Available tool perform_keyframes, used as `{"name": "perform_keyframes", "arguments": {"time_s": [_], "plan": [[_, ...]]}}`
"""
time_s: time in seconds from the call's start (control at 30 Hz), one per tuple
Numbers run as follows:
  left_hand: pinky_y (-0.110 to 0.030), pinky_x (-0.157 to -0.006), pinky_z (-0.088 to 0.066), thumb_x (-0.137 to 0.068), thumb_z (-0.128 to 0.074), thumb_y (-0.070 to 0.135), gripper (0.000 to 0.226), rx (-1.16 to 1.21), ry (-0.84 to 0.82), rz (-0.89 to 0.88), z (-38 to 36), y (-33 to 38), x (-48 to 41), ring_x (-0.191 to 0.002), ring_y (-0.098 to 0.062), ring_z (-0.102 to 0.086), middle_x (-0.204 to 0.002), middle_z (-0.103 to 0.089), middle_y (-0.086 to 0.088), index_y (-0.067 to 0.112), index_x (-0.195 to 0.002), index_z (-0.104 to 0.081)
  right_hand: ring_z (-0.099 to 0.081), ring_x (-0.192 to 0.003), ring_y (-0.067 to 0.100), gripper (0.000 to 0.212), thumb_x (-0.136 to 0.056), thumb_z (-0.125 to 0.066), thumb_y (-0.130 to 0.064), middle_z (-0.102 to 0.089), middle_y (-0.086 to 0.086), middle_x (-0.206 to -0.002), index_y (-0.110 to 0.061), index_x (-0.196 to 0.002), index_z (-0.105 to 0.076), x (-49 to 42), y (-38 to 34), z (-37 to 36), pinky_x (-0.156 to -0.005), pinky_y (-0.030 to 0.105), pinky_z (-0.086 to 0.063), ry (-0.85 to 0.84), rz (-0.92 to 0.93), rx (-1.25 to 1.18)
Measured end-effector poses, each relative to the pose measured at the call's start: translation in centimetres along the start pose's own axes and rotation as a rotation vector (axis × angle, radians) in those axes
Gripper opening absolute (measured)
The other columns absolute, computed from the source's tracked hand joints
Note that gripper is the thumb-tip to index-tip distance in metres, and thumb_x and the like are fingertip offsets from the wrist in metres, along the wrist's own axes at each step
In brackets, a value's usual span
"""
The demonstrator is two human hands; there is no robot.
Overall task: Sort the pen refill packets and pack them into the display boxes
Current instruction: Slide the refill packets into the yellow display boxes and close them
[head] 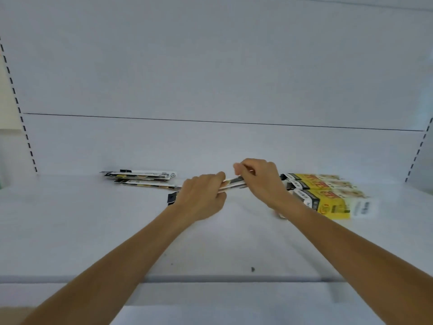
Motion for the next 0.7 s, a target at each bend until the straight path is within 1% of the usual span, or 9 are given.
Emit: {"name": "perform_keyframes", "arguments": {"time_s": [0.07,0.13,0.2,0.3,0.37,0.47,0.53,0.6,0.7], "plan": [[-0.032,-0.066,-0.031,-0.089,-0.043,0.026,0.011,0.028,-0.022,0.015,-0.6,3.8,-1.3,-0.080,-0.029,-0.051,-0.079,-0.047,0.002,0.016,-0.088,-0.039,-0.058,-0.066,0.012,0.044,-0.097,-0.044,-0.034,-0.067,0.015,-0.080,0.003,-0.088,-0.065,0.1,2.0,4.1,-0.062,0.018,-0.043,-0.041,0.017,0.075],[-0.031,-0.067,-0.032,-0.090,-0.043,0.042,0.025,-0.012,-0.050,0.019,-1.5,6.8,-2.3,-0.076,-0.024,-0.049,-0.077,-0.048,0.003,0.017,-0.088,-0.044,-0.063,-0.080,0.018,0.047,-0.097,-0.037,-0.039,-0.069,0.007,-0.088,-0.001,-0.092,-0.065,0.6,5.0,8.2,-0.078,0.030,-0.048,-0.047,0.026,0.122],[-0.032,-0.066,-0.033,-0.092,-0.036,0.051,0.036,-0.009,-0.048,0.080,-2.2,8.4,-2.7,-0.072,-0.023,-0.047,-0.071,-0.048,0.004,0.017,-0.082,-0.045,-0.062,-0.081,0.025,0.046,-0.098,-0.036,-0.039,-0.068,0.010,-0.089,-0.002,-0.091,-0.064,1.1,8.5,11.8,-0.076,0.042,-0.050,0.012,0.048,0.207],[-0.032,-0.062,-0.031,-0.096,-0.029,0.038,0.037,0.019,-0.050,0.232,-3.0,9.0,-2.1,-0.070,-0.026,-0.049,-0.069,-0.050,-0.001,0.012,-0.078,-0.050,-0.055,-0.082,0.021,0.037,-0.097,-0.036,-0.034,-0.065,0.006,-0.091,-0.010,-0.088,-0.062,2.4,14.0,15.5,-0.070,0.034,-0.042,-0.046,0.020,0.425],[-0.031,-0.061,-0.030,-0.094,-0.032,0.034,0.033,-0.033,-0.074,0.279,-3.2,9.2,-1.6,-0.070,-0.026,-0.048,-0.070,-0.051,-0.002,0.012,-0.078,-0.051,-0.050,-0.091,0.020,0.032,-0.097,-0.036,-0.031,-0.061,0.004,-0.099,-0.012,-0.094,-0.061,3.1,17.0,16.3,-0.073,0.032,-0.037,-0.109,-0.013,0.547],[-0.032,-0.064,-0.031,-0.093,-0.035,0.036,0.027,-0.073,-0.054,0.297,-3.3,10.3,-1.3,-0.073,-0.026,-0.048,-0.076,-0.053,-0.002,0.013,-0.090,-0.051,-0.048,-0.094,0.023,0.035,-0.096,-0.030,-0.031,-0.059,0.004,-0.104,-0.013,-0.098,-0.060,3.8,19.1,15.8,-0.070,0.030,-0.031,-0.063,-0.012,0.683],[-0.032,-0.066,-0.032,-0.093,-0.036,0.036,0.025,-0.103,-0.047,0.308,-3.5,11.3,-1.4,-0.074,-0.026,-0.048,-0.079,-0.054,-0.001,0.013,-0.097,-0.048,-0.050,-0.092,0.027,0.039,-0.093,-0.029,-0.031,-0.062,0.006,-0.102,-0.010,-0.094,-0.062,3.9,19.4,15.2,-0.068,0.031,-0.031,0.020,0.008,0.696],[-0.032,-0.067,-0.032,-0.093,-0.036,0.034,0.025,-0.136,-0.063,0.307,-3.8,11.9,-1.6,-0.076,-0.027,-0.048,-0.083,-0.056,-0.003,0.013,-0.098,-0.047,-0.052,-0.093,0.029,0.034,-0.092,-0.035,-0.027,-0.062,0.009,-0.101,-0.008,-0.090,-0.063,4.2,19.2,15.2,-0.070,0.034,-0.035,0.071,-0.010,0.637],[-0.034,-0.068,-0.035,-0.096,-0.034,0.034,0.026,-0.132,-0.101,0.231,-4.4,12.8,-2.2,-0.079,-0.028,-0.051,-0.089,-0.060,-0.003,0.013,-0.099,-0.048,-0.053,-0.091,0.030,0.029,-0.089,-0.041,-0.023,-0.062,0.010,-0.098,-0.006,-0.086,-0.064,4.5,19.1,15.2,-0.074,0.036,-0.039,0.142,0.017,0.527]]}}
Point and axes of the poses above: each hand's wrist, its own x-axis away from the middle knuckle, its own z-axis out of the back of the hand, y = z × x, the point moved 1 cm from there along -x, towards the middle knuckle
